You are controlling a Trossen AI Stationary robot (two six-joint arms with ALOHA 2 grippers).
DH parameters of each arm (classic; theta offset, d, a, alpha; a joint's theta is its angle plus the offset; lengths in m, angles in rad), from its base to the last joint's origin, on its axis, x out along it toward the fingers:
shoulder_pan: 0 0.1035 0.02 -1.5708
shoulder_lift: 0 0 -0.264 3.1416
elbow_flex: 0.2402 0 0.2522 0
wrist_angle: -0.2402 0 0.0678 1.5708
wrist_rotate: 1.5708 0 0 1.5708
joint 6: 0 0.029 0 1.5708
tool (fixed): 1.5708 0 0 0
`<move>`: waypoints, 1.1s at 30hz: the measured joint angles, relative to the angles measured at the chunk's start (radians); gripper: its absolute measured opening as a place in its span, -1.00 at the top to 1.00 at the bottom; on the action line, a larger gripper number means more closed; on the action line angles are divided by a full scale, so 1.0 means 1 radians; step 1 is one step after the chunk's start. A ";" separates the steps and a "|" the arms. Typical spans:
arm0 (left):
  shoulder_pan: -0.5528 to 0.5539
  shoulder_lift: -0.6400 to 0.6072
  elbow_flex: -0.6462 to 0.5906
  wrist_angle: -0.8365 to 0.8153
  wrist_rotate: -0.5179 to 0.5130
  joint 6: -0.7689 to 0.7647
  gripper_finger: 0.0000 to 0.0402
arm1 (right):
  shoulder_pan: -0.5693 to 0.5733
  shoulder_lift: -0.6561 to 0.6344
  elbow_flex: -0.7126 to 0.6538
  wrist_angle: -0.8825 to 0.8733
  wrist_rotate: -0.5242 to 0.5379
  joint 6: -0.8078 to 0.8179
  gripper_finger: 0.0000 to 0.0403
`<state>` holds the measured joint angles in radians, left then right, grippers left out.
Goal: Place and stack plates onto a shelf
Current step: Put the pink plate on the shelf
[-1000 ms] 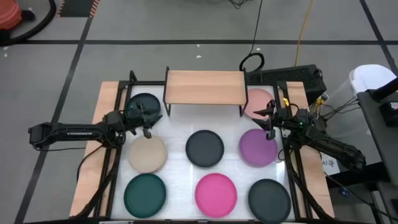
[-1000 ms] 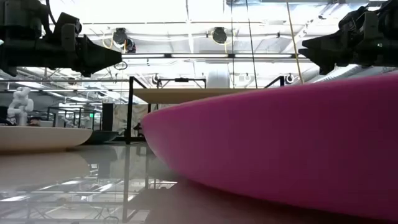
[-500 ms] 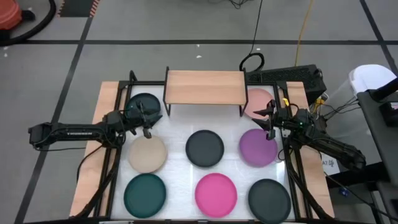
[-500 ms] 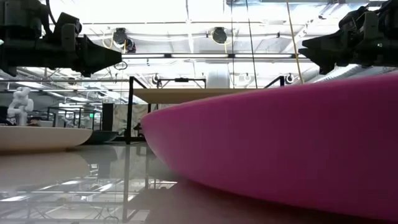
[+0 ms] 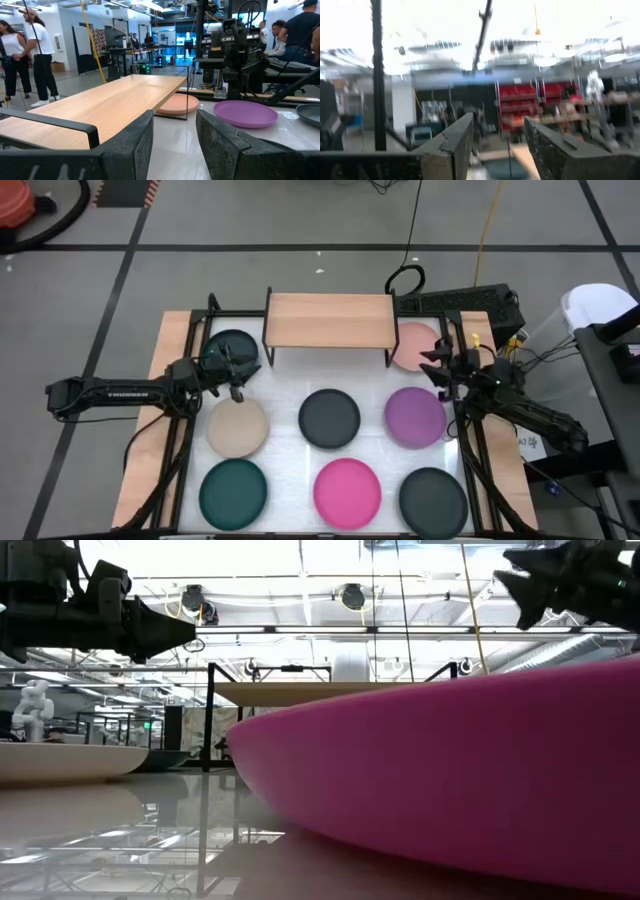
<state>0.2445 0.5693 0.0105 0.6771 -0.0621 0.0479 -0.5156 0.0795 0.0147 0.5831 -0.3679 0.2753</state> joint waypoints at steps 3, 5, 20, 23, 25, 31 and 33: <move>0.000 0.000 0.000 0.000 0.000 0.000 0.23 | 0.000 0.000 0.000 0.040 0.000 0.022 0.22; 0.000 0.000 0.000 0.000 0.000 0.000 0.23 | 0.000 0.003 0.000 0.034 -0.002 0.015 0.22; 0.000 0.000 0.000 0.000 0.000 0.000 0.23 | 0.028 0.409 0.246 -0.324 -0.167 -0.260 0.22; 0.000 0.000 0.000 0.001 0.000 0.000 0.23 | 0.091 0.511 0.263 -0.320 -0.219 -0.293 0.22; 0.000 0.000 0.000 0.001 0.000 0.000 0.23 | 0.151 0.570 0.281 -0.317 -0.228 -0.297 0.22; 0.000 0.000 0.000 0.001 0.000 0.000 0.23 | 0.377 0.709 0.341 -0.334 -0.131 -0.308 0.22; 0.000 0.000 0.000 0.001 0.000 0.000 0.23 | 0.448 0.748 0.362 -0.350 -0.050 -0.318 0.22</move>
<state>0.2443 0.5690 0.0105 0.6777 -0.0620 0.0479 -0.0674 0.8277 0.3767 0.2329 -0.4184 -0.0432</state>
